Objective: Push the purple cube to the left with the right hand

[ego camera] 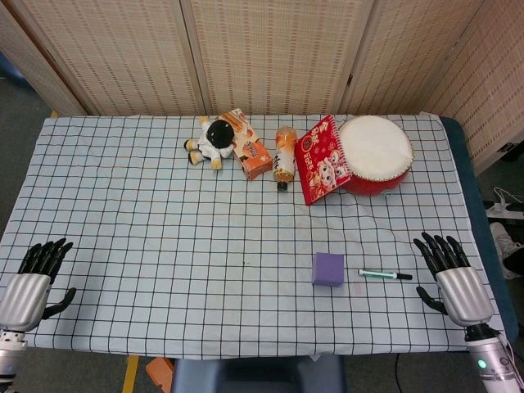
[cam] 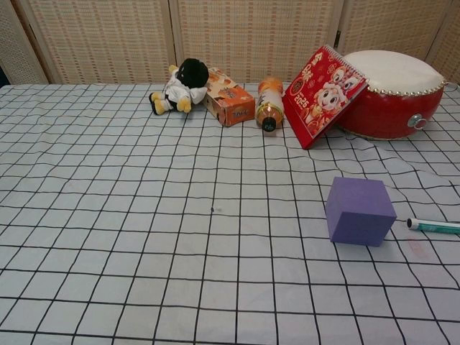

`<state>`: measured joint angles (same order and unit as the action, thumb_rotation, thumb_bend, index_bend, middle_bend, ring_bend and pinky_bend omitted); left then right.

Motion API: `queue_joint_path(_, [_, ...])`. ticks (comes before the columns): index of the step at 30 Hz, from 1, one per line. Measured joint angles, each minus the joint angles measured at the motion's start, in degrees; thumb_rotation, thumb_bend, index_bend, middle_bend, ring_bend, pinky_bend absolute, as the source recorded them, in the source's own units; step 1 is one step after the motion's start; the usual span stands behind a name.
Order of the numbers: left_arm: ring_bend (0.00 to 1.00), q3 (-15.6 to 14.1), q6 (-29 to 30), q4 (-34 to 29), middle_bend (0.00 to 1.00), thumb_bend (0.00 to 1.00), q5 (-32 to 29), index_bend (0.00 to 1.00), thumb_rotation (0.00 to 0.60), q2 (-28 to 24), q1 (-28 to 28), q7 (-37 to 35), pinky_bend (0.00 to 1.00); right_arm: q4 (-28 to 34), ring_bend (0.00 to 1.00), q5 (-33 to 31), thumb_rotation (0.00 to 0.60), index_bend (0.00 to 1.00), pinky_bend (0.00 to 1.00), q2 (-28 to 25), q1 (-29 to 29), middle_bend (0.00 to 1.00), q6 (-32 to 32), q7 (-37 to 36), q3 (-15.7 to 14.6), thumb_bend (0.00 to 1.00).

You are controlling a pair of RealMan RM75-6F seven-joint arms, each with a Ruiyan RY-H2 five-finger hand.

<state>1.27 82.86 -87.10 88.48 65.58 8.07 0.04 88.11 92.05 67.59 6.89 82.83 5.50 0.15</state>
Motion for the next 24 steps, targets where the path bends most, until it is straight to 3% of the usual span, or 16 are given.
queue_joint_path(8, [0.00, -0.13, 0.02, -0.05, 0.00, 0.36, 0.32, 0.00, 0.600, -0.44, 0.10, -1.48, 0.01, 1.29, 0.00, -2.07, 0.600, 0.00, 0.00, 0.52, -0.01, 0.01, -1.64, 3.33, 0.10, 0.17])
queue_joint_path(11, [0.00, -0.25, 0.26, -0.09, 0.00, 0.36, 0.79, 0.00, 0.600, -0.65, 0.11, -2.32, 0.01, 1.89, 0.00, -3.25, 0.600, 0.04, 0.00, 1.15, 0.13, 0.08, -3.09, 4.69, 0.00, 0.17])
queue_joint_path(16, [0.00, -0.56, 0.17, -0.05, 0.00, 0.36, 1.18, 0.00, 0.600, -1.13, 0.17, -3.59, 0.01, 2.13, 0.03, -6.01, 0.600, 0.27, 0.04, 3.46, 0.86, 0.27, -5.68, 8.79, 0.40, 0.18])
queue_joint_path(24, [0.00, -0.93, 0.05, -0.20, 0.00, 0.36, 1.52, 0.00, 0.600, -1.76, 0.20, -4.88, 0.01, -0.65, 0.14, -14.01, 0.600, 0.46, 0.10, 10.72, 4.45, 0.41, -12.81, 18.59, 2.68, 0.22])
